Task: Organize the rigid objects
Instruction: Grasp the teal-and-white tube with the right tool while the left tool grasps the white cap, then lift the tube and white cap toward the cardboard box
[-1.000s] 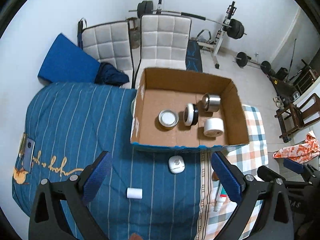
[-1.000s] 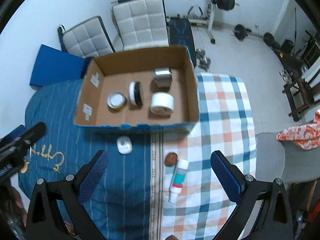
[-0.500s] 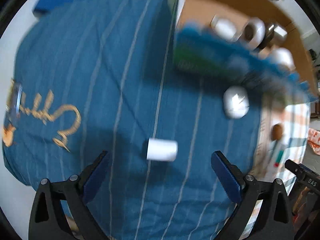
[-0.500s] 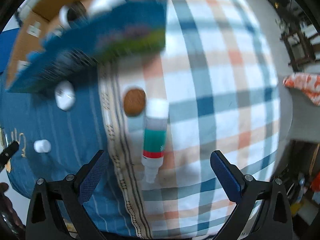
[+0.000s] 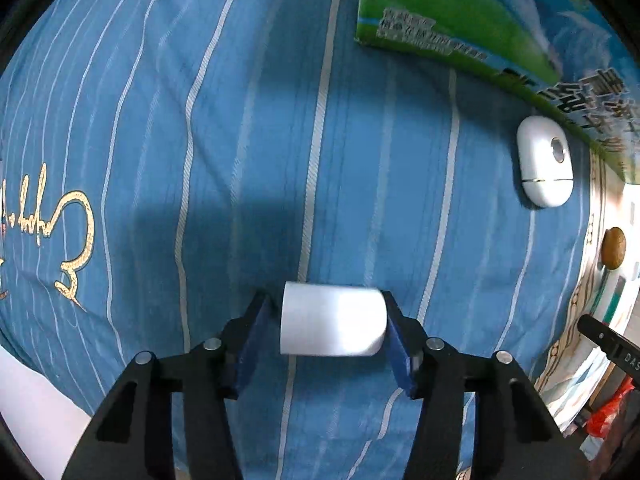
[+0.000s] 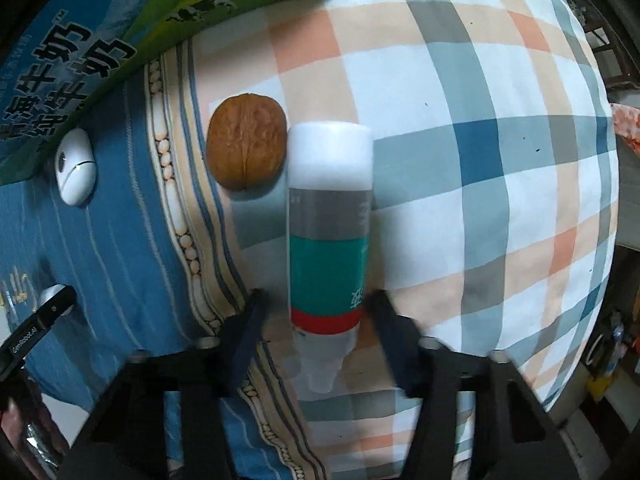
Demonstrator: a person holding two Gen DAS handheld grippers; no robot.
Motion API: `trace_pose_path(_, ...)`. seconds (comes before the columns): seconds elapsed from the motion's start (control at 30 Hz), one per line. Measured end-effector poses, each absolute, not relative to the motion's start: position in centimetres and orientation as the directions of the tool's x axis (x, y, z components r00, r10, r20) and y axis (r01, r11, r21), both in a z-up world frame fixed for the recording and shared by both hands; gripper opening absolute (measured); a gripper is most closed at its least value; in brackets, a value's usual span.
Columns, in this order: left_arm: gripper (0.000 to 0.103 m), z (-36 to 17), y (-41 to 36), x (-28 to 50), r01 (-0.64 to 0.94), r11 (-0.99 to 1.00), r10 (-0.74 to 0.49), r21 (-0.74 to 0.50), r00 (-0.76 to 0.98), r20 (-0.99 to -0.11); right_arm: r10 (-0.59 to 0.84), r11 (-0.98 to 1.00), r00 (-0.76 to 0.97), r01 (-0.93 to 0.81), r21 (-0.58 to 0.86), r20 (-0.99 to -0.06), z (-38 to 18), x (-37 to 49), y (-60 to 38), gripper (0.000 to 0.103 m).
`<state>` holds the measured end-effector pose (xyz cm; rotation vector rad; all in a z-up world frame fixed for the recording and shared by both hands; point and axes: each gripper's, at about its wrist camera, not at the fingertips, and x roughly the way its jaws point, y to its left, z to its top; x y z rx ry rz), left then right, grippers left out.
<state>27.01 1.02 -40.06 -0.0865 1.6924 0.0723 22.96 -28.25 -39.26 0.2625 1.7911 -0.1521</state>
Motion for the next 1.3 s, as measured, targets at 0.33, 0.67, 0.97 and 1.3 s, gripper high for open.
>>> trace_pose_path(0.33,0.040,-38.0,0.8,24.8,-0.109,0.994,-0.032,-0.021,-0.094,-0.995,0.082,0.975,-0.214,0.219,0.034,-0.973,-38.2,22.4,-27.4,0.035)
trace_pose_path(0.67,0.040,-34.0,-3.4,21.5,-0.086,0.986,-0.148,-0.143,-0.067,-0.987,0.196,0.966,-0.160,0.199,0.163,-0.968,-34.6,20.2,-25.7,0.035)
trace_pose_path(0.97,0.040,-26.8,-6.7,22.6,-0.016,0.970,-0.243,-0.244,0.034,-0.969,0.305,0.941,-0.065,0.175,0.290,-0.950,-28.6,20.6,-25.0,0.035)
trace_pose_path(1.3,0.040,-19.6,-6.5,28.8,0.047,0.952,-0.306,-0.302,0.149,-0.940,0.391,0.912,0.087,0.099,0.399,-0.916,-19.4,23.6,-25.1,0.035)
